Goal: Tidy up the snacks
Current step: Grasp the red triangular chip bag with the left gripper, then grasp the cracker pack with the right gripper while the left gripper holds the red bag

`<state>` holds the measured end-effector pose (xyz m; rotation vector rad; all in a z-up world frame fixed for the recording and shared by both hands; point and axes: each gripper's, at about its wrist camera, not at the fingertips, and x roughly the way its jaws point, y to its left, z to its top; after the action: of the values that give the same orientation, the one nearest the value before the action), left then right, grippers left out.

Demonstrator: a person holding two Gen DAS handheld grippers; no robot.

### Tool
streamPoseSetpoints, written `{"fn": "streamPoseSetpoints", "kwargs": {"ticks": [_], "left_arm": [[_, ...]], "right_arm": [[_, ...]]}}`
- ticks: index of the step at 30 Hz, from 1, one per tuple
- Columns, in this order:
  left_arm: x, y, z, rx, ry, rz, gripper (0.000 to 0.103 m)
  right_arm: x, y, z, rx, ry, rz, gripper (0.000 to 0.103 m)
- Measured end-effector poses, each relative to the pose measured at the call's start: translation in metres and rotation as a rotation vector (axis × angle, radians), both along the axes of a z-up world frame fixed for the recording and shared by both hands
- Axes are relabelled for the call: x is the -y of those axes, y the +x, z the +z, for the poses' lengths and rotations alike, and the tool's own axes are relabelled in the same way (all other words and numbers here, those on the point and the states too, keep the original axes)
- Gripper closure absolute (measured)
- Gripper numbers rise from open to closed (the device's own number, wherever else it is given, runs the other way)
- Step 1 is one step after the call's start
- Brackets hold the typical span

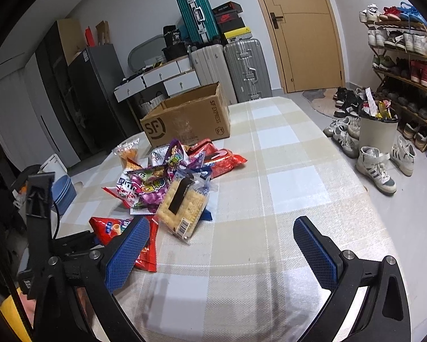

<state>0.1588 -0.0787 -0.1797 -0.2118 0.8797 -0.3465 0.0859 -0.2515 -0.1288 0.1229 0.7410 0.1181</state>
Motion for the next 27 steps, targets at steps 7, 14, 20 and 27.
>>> {"fn": "streamPoseSetpoints", "kwargs": {"ticks": [7,14,20,27], "left_arm": [[-0.008,-0.008,0.011,0.01,-0.009,-0.019,0.061],[-0.032,-0.02,0.032,0.057,-0.023,0.006,0.061],[-0.067,-0.033,0.044,0.071,-0.038,0.043,0.061],[-0.097,-0.045,0.05,0.081,-0.058,0.067,0.06]], "right_arm": [[-0.003,0.01,-0.003,-0.061,0.04,0.023,0.0],[-0.018,0.048,-0.011,-0.127,0.095,0.079,0.0],[-0.034,0.09,-0.037,-0.219,0.168,0.081,0.0],[-0.055,0.117,-0.065,-0.288,0.132,0.039,0.025]]}}
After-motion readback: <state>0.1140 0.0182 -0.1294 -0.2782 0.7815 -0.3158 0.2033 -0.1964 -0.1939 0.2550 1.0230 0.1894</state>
